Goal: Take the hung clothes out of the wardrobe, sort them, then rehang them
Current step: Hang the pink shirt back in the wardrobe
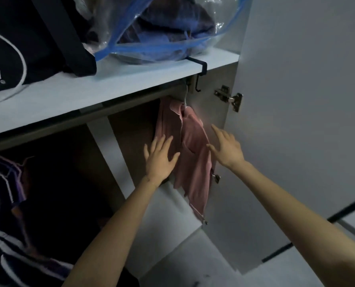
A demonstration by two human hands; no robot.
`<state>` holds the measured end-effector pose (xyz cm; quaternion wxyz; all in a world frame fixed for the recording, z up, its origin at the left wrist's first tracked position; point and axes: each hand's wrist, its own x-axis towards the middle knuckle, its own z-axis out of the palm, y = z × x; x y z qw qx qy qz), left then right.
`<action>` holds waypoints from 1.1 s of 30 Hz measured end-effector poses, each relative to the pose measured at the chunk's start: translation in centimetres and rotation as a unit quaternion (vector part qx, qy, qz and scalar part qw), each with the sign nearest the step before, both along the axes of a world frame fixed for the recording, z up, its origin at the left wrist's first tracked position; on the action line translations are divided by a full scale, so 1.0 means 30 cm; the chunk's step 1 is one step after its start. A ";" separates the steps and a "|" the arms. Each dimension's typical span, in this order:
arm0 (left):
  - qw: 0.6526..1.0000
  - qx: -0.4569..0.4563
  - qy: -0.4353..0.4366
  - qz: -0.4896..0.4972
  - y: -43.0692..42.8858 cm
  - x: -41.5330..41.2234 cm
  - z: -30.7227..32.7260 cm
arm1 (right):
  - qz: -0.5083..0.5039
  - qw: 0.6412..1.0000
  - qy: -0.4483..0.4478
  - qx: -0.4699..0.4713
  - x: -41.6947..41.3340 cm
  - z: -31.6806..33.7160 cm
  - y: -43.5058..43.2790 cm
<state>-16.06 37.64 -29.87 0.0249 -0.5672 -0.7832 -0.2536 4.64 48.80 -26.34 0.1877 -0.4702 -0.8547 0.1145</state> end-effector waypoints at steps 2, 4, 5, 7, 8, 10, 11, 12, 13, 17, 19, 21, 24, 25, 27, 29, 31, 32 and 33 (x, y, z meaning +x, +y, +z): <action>1.000 0.004 -0.002 -0.029 -0.016 0.054 -0.016 | -0.020 1.000 -0.019 0.001 0.064 -0.012 -0.072; 0.998 0.009 -0.004 -0.056 -0.033 0.115 -0.039 | -0.040 0.999 -0.030 -0.002 0.134 -0.029 -0.140; 0.998 0.008 -0.009 -0.067 -0.041 0.148 -0.054 | -0.051 0.998 -0.035 -0.002 0.170 -0.038 -0.172; 0.996 0.002 -0.016 -0.090 -0.054 0.217 -0.085 | -0.074 0.996 -0.047 0.002 0.244 -0.054 -0.229; 0.995 0.001 -0.015 -0.102 -0.059 0.253 -0.100 | -0.085 0.995 -0.052 0.004 0.282 -0.061 -0.256; 0.992 -0.002 -0.007 -0.124 -0.069 0.330 -0.126 | -0.102 0.993 -0.058 0.000 0.361 -0.075 -0.308; 0.991 -0.006 -0.005 -0.136 -0.073 0.369 -0.134 | -0.108 0.992 -0.059 -0.003 0.401 -0.084 -0.332; 0.989 -0.010 -0.005 -0.148 -0.074 0.410 -0.142 | -0.113 0.992 -0.060 -0.003 0.442 -0.091 -0.355; 0.987 -0.012 -0.004 -0.160 -0.076 0.453 -0.147 | -0.119 0.991 -0.060 -0.001 0.484 -0.100 -0.376; 0.980 -0.002 0.001 -0.200 -0.089 0.618 -0.150 | -0.140 0.988 -0.060 0.005 0.639 -0.110 -0.442; 0.976 0.003 0.012 -0.218 -0.088 0.699 -0.147 | -0.140 0.989 -0.046 0.014 0.710 -0.099 -0.471; 0.973 0.010 0.024 -0.229 -0.086 0.785 -0.141 | -0.139 0.990 -0.031 0.025 0.784 -0.082 -0.500; 0.969 0.024 0.021 -0.244 -0.093 0.935 -0.157 | -0.151 0.988 -0.020 0.041 0.922 -0.059 -0.541; 0.968 0.026 0.018 -0.250 -0.103 0.992 -0.168 | -0.158 0.986 -0.018 0.041 0.978 -0.057 -0.557; 0.966 0.031 0.005 -0.257 -0.127 1.117 -0.191 | -0.177 0.983 -0.021 0.039 1.109 -0.062 -0.589; 0.963 0.045 -0.008 -0.266 -0.157 1.247 -0.203 | -0.200 0.979 -0.029 0.032 1.256 -0.073 -0.622; 0.956 0.066 -0.009 -0.284 -0.183 1.382 -0.206 | -0.224 0.974 -0.036 0.018 1.406 -0.087 -0.657; 0.952 0.075 -0.006 -0.296 -0.192 1.448 -0.205 | -0.236 0.971 -0.040 0.011 1.479 -0.094 -0.676; 0.948 0.080 0.000 -0.307 -0.198 1.515 -0.205 | -0.248 0.968 -0.046 0.006 1.550 -0.102 -0.694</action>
